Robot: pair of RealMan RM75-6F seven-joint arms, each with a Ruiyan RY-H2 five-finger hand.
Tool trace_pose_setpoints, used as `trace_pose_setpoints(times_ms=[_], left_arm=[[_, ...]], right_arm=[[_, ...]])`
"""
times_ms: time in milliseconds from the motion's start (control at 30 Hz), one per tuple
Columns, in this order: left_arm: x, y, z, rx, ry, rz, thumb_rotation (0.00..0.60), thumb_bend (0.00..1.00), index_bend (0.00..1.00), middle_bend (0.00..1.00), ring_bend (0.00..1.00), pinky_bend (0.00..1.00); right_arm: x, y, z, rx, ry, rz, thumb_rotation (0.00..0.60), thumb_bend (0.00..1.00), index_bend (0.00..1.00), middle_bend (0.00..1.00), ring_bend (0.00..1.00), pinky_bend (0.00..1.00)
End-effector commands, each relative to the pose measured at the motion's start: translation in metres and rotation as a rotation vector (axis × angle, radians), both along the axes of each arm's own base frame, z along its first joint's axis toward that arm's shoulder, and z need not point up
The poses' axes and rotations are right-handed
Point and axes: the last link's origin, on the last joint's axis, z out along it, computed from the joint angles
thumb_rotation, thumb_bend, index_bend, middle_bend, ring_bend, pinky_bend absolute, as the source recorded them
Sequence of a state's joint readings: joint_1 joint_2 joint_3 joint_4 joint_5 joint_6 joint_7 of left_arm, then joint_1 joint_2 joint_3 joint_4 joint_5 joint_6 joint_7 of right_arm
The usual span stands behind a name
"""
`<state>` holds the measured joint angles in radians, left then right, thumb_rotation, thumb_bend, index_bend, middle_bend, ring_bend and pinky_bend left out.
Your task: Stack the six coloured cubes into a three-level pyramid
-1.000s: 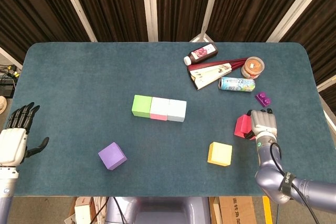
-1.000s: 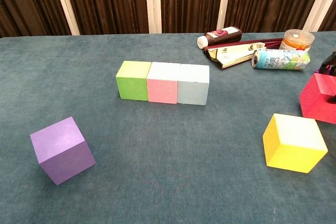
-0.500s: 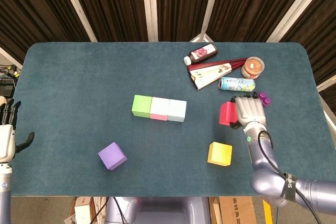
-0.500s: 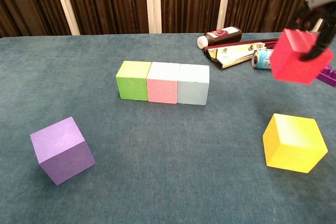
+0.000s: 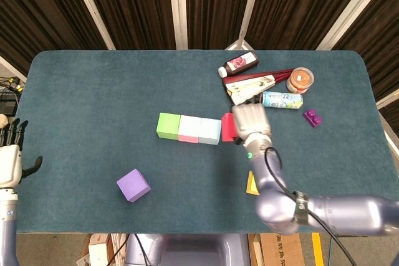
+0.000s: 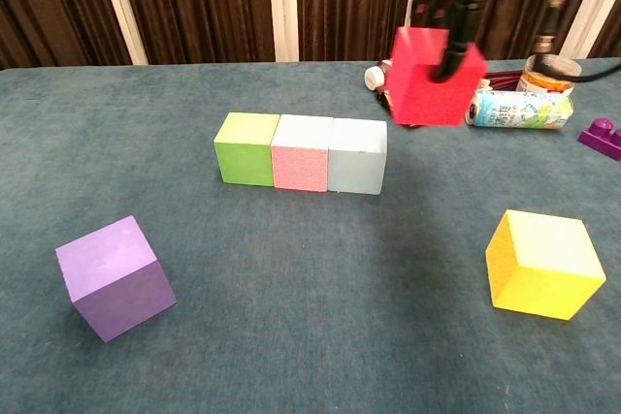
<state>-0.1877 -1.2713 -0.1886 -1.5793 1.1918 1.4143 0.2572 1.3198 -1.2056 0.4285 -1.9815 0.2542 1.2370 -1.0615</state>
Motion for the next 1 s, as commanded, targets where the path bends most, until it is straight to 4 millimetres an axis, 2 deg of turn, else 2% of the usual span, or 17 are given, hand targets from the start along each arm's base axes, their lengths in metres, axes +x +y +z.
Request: trace_pose_setpoints(times_ms=[33,200,433,600,733,1000], left_arm=[[0.000,0.005,-0.001,-0.033,0.002,0.006,0.600,0.36,0.03,0.00,0.00,0.00],[-0.004,0.008,0.000,-0.042,0.013,0.022,0.600,0.36,0.01,0.00,0.00,0.00],[-0.009,0.013,-0.006,-0.097,0.031,0.055,0.600,0.36,0.01,0.00,0.00,0.00],[-0.002,0.016,-0.004,-0.059,0.008,-0.001,0.600,0.36,0.01,0.00,0.00,0.00],[0.005,0.014,0.001,-0.025,-0.084,-0.101,0.600,0.36,0.00,0.00,0.00,0.00],[0.001,0.006,0.022,0.058,-0.182,-0.160,0.600,0.36,0.00,0.00,0.00,0.00]], right_arm=[[0.025,-0.004,-0.013,0.027,-0.010,0.022,0.600,0.29,0.35,0.35,0.17,0.00],[0.047,-0.001,-0.027,0.040,-0.027,0.055,0.600,0.29,0.35,0.35,0.17,0.00],[0.059,-0.005,-0.048,0.038,-0.026,0.054,0.600,0.29,0.35,0.35,0.17,0.00],[0.062,-0.011,-0.051,0.017,0.011,0.057,0.600,0.29,0.35,0.35,0.17,0.00],[0.060,-0.013,-0.053,0.015,0.026,0.054,0.600,0.29,0.35,0.35,0.17,0.00],[0.052,-0.021,-0.061,0.035,0.051,0.013,0.600,0.29,0.35,0.35,0.17,0.00]])
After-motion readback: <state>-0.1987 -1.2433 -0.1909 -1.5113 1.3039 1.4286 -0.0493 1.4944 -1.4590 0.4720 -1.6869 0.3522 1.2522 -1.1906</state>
